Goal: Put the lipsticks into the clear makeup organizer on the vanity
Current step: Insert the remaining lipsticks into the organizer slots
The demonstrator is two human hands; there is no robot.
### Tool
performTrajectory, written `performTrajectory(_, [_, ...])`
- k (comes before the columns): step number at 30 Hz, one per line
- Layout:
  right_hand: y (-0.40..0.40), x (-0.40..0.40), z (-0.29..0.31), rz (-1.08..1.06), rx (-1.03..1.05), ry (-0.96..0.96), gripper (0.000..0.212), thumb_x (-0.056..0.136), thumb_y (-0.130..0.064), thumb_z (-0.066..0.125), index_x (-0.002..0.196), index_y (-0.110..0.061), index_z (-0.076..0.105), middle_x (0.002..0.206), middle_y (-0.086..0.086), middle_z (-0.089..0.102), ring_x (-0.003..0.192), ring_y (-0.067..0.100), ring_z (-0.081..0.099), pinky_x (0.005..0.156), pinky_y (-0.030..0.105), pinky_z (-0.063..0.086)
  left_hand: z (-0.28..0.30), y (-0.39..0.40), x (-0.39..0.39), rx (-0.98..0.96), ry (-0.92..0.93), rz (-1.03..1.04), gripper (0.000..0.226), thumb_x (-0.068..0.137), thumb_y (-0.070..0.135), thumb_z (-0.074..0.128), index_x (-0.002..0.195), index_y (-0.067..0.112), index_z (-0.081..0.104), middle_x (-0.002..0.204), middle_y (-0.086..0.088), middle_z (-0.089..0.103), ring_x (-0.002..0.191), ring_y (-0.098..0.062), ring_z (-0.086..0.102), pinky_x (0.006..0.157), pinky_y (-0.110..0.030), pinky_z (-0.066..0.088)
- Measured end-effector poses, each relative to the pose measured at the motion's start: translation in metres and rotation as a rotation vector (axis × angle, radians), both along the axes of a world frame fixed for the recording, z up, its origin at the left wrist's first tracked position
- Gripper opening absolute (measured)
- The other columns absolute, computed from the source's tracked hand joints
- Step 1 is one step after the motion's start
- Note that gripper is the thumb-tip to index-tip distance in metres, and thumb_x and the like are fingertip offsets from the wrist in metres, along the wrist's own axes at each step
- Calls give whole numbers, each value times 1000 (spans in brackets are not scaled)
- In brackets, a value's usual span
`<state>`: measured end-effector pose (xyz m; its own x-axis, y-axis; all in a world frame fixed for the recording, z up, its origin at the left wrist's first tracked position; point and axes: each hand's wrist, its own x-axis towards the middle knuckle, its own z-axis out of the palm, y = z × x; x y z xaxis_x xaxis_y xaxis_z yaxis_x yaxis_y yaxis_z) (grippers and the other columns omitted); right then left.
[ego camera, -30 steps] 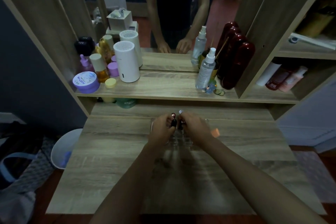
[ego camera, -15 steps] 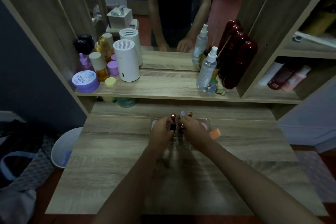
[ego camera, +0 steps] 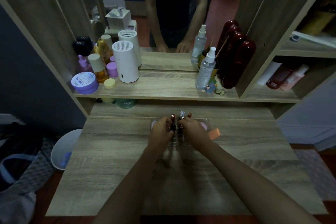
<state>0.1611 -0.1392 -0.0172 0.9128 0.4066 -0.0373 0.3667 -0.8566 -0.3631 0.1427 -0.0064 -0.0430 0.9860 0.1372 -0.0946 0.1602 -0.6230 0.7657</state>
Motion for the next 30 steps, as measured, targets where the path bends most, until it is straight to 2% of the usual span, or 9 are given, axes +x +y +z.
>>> performTrajectory(5, [-2,2,-1,-21,-36,-1,33,86,-1,52,115,-12,62,119,10,64,107,25,62,74,27,41,7,2,5,6,-41,-7,18,73,3,70,89,6,61,87,-14,67,78,-22,58,76,-36,49])
performTrajectory(8, [-3,4,3,-40,-76,32,30,88,-4,54,113,-16,63,118,8,65,108,25,62,86,35,52,11,4,8,-5,-53,-14,21,70,3,73,88,2,63,84,-17,68,69,-16,52,65,-26,41])
performTrajectory(12, [-5,4,14,-46,-21,43,18,90,-9,51,100,-13,65,104,11,69,98,30,64,82,44,54,16,6,13,3,-106,-21,17,72,8,74,83,5,62,70,-5,57,66,-15,52,58,-22,38])
performTrajectory(14, [-9,6,24,-60,54,-17,14,91,-14,50,92,-9,64,97,14,68,91,32,63,78,44,52,20,7,18,16,-143,-35,15,73,10,72,82,6,61,72,-4,55,68,-17,51,62,-29,41])
performTrajectory(17, [-16,16,36,-80,122,-112,12,89,-11,53,89,-5,63,93,16,64,87,32,60,77,45,49,27,6,25,37,-218,-84,17,76,11,69,92,8,62,82,-1,54,73,-13,49,65,-24,39])
performTrajectory(20, [-18,22,39,-122,106,-84,19,88,-10,57,105,-7,64,104,14,63,96,28,60,83,42,52,32,2,31,103,-237,-154,30,80,15,66,110,10,63,100,-4,63,86,-11,55,76,-22,44])
performTrajectory(23, [-16,24,36,-145,48,-19,29,87,-12,60,115,-9,64,110,13,64,103,29,61,88,41,52,33,-4,35,157,-194,-219,31,83,18,64,114,13,63,108,-5,66,97,-14,60,80,-23,46])
performTrajectory(27, [-13,26,31,-175,53,25,18,87,-9,59,101,-7,70,103,14,71,97,29,64,86,39,54,33,-9,38,195,-174,-237,25,84,20,64,108,15,65,104,-5,70,91,-14,61,74,-24,43])
performTrajectory(30, [-12,28,33,-175,79,42,20,87,-5,56,99,-6,72,101,16,72,94,30,65,85,40,54,33,-10,41,191,-190,-232,22,83,19,64,105,14,67,98,-7,71,82,-11,57,70,-24,41])
